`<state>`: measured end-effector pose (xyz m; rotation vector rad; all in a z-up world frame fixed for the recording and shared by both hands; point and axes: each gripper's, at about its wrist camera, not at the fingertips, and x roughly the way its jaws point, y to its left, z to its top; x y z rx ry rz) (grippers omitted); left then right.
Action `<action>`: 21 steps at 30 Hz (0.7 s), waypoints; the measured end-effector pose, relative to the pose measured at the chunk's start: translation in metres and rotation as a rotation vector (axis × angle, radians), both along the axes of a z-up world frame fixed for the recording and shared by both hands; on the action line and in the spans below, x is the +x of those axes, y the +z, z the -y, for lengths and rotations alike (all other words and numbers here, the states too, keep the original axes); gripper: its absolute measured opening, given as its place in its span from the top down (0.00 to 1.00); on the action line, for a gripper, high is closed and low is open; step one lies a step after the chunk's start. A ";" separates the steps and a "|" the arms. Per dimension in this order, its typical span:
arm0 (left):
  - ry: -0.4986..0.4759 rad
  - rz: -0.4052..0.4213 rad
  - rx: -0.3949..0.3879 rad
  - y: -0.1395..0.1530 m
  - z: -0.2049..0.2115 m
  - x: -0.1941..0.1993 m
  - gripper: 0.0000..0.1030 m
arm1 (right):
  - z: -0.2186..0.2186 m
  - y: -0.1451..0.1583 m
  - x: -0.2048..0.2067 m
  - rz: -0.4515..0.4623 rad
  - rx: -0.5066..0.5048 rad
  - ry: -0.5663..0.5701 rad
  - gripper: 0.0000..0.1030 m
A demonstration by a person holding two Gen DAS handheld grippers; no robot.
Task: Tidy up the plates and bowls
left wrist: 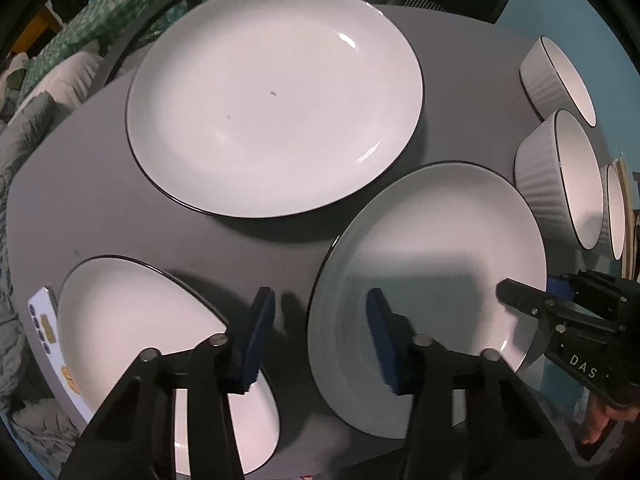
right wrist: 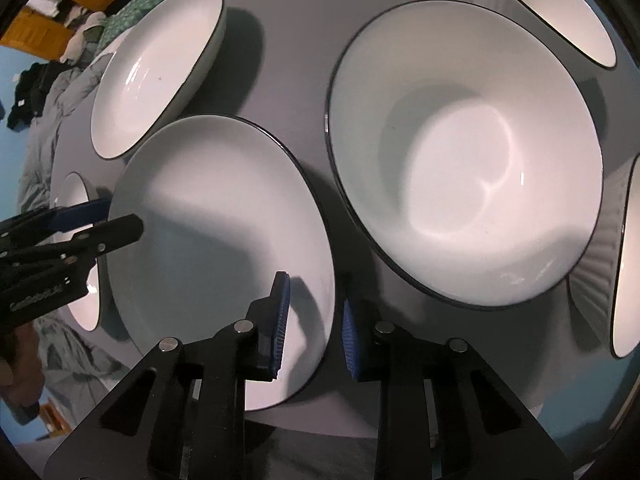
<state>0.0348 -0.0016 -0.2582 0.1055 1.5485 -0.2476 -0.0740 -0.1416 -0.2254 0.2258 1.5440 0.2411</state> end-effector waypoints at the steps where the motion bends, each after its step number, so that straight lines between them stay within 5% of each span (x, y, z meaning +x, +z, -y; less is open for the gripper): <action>1: 0.002 -0.013 0.007 -0.003 0.000 -0.002 0.65 | 0.002 0.002 -0.002 -0.002 -0.004 0.001 0.77; 21: 0.007 -0.055 -0.019 -0.005 -0.012 -0.050 0.71 | 0.047 0.009 -0.025 -0.005 -0.029 0.047 0.77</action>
